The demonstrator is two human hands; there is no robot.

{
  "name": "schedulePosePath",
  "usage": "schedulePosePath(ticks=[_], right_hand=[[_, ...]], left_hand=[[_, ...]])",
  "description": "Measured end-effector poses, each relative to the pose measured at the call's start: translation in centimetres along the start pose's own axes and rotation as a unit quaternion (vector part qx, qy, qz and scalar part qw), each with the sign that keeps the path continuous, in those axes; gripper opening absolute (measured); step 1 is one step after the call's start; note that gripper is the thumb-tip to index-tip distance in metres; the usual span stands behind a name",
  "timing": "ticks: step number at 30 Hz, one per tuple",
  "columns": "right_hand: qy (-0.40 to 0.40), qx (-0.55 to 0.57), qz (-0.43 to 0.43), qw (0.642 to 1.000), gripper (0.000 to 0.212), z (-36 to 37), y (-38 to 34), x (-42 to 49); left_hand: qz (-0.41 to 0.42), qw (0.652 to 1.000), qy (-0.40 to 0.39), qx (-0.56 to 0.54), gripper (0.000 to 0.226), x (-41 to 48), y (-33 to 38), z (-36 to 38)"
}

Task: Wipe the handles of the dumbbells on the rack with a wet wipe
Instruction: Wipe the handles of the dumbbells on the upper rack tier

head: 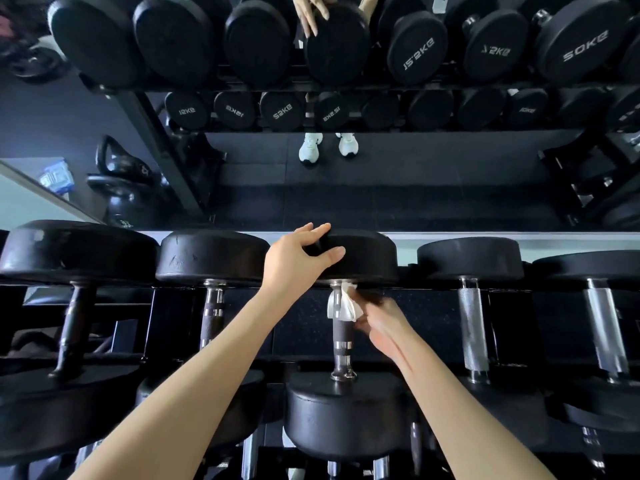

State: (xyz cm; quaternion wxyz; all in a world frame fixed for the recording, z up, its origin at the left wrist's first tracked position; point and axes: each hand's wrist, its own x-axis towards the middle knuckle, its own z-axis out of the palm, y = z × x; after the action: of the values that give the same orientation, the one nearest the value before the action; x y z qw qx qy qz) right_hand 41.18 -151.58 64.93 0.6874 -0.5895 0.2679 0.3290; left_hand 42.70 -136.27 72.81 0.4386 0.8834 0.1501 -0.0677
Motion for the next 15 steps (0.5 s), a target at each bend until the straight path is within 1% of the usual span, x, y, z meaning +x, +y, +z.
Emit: schedulePosePath(ticks=[2, 3, 5, 7, 9, 11, 13, 15], right_hand=[[0.024, -0.055, -0.058, 0.997, 0.012, 0.3, 0.4, 0.2], [0.050, -0.102, -0.099, 0.989, 0.014, 0.6, 0.7, 0.1], [0.114, -0.219, -0.189, 0.950, 0.032, 1.3, 1.2, -0.2], [0.169, -0.317, -0.243, 0.901, 0.039, 2.2, 1.5, -0.6], [0.214, -0.389, -0.248, 0.861, 0.042, 3.1, 1.6, -0.9], [0.241, -0.424, -0.243, 0.839, 0.044, 3.5, 1.8, -1.0], [0.252, -0.430, -0.248, 0.831, 0.045, 3.7, 2.0, -1.0], [0.252, -0.411, -0.256, 0.838, 0.047, 3.8, 2.2, -0.9]], left_hand=[[-0.001, 1.000, 0.003, -0.007, 0.052, 0.1, 0.0, 0.1], [-0.002, 1.000, 0.004, -0.010, 0.052, 0.0, 0.0, 0.2], [-0.002, 1.000, 0.006, -0.013, 0.052, -0.1, -0.1, 0.2], [-0.001, 1.000, 0.007, -0.015, 0.052, -0.1, -0.2, 0.3], [0.002, 1.000, 0.009, -0.016, 0.052, 0.0, -0.2, 0.4], [0.005, 1.000, 0.010, -0.019, 0.052, 0.0, -0.2, 0.4], [0.007, 1.000, 0.008, -0.019, 0.052, -0.1, -0.3, 0.5], [0.011, 1.000, 0.008, -0.015, 0.052, -0.1, -0.4, 0.5]])
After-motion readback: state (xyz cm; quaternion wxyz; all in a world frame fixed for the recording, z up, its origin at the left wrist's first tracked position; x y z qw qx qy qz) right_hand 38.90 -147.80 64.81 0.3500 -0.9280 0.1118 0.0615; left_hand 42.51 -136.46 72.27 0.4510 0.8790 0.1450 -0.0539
